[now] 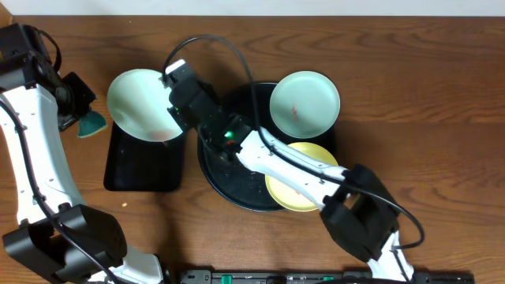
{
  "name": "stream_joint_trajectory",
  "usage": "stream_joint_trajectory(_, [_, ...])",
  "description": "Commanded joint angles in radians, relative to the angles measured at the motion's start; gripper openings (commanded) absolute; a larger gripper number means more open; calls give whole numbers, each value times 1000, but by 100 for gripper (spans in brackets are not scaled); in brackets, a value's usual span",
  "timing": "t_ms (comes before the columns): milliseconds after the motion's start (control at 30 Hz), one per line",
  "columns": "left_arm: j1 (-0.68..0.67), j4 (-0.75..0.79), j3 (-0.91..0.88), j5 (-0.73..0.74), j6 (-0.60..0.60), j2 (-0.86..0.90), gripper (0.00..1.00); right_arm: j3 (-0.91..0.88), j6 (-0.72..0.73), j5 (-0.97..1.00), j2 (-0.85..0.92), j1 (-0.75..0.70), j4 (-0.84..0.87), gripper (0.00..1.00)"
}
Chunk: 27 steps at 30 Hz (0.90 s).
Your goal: Clean dirty plates on tray and stack at the side
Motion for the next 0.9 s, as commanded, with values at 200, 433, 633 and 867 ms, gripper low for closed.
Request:
stream_joint_trajectory(200, [3,-3,21,-9,17,-3,7,22,-287,42,9,-6,195,1])
stream_joint_trajectory(433, [3,-3,21,-9,17,-3,8,22,-430,42,9,-18,267,1])
stream_joint_trajectory(633, [3,-3,21,-9,17,-3,7,22,-475,42,9,-21,319,1])
stream_joint_trajectory(867, [3,-3,21,-9,17,-3,7,22,-553,42,9,-28,374,1])
